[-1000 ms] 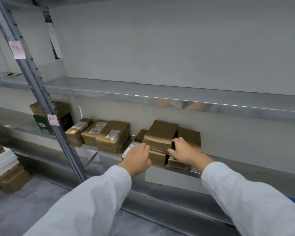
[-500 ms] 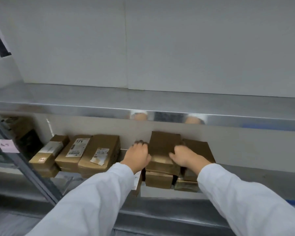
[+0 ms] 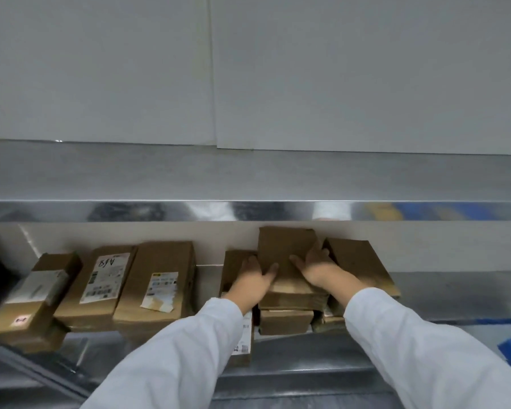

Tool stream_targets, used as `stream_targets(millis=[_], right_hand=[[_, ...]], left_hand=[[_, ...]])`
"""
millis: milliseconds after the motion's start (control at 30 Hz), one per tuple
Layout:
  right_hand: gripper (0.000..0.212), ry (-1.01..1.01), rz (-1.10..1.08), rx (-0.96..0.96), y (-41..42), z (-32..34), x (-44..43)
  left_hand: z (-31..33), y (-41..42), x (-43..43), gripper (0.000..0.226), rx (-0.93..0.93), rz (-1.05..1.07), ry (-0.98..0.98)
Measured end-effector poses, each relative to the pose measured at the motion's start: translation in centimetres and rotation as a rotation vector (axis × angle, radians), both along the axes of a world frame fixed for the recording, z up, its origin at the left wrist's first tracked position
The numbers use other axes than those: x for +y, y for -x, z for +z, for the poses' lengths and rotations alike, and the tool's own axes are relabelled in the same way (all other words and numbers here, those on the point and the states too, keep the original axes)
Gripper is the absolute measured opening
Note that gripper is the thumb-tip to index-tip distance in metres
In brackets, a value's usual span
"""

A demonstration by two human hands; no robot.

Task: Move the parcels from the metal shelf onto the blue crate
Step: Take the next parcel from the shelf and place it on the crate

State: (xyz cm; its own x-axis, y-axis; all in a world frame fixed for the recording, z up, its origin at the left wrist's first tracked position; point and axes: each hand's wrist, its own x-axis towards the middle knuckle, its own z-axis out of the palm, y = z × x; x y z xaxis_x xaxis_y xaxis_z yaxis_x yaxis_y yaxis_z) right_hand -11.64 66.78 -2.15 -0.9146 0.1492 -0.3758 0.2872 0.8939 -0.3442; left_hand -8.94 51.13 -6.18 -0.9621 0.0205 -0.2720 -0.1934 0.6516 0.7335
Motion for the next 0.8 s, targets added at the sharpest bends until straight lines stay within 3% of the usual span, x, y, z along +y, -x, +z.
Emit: stream_targets(millis=[100,400,567,700,800], right_hand=[[0.092,0.063,-0.067,0.024,0.1,-0.4,0.0],[0.088,0.191,0.002,0.158,-2.2,2.2,0.2],[0.055,0.237,0.096,0.224,-5.3,3.8,0.2],[0.080,0.273,0.074,0.237,-8.7,4.4,1.5],[0.077,0.306,0.114,0.235,-11.9,4.4,3.7]], left_hand=[[-0.3,-0.1,1.0,0.062,-0.035,0.087,-0.061],[1.7,-1.9,0.5,0.056,0.109,0.151,-0.147],[3.0,-5.8,0.4,0.058,0.133,0.228,-0.116],[4.3,-9.7,1.6,0.055,0.173,0.270,-0.108],[4.8,-13.8,3.4,0.050,0.195,0.299,-0.095]])
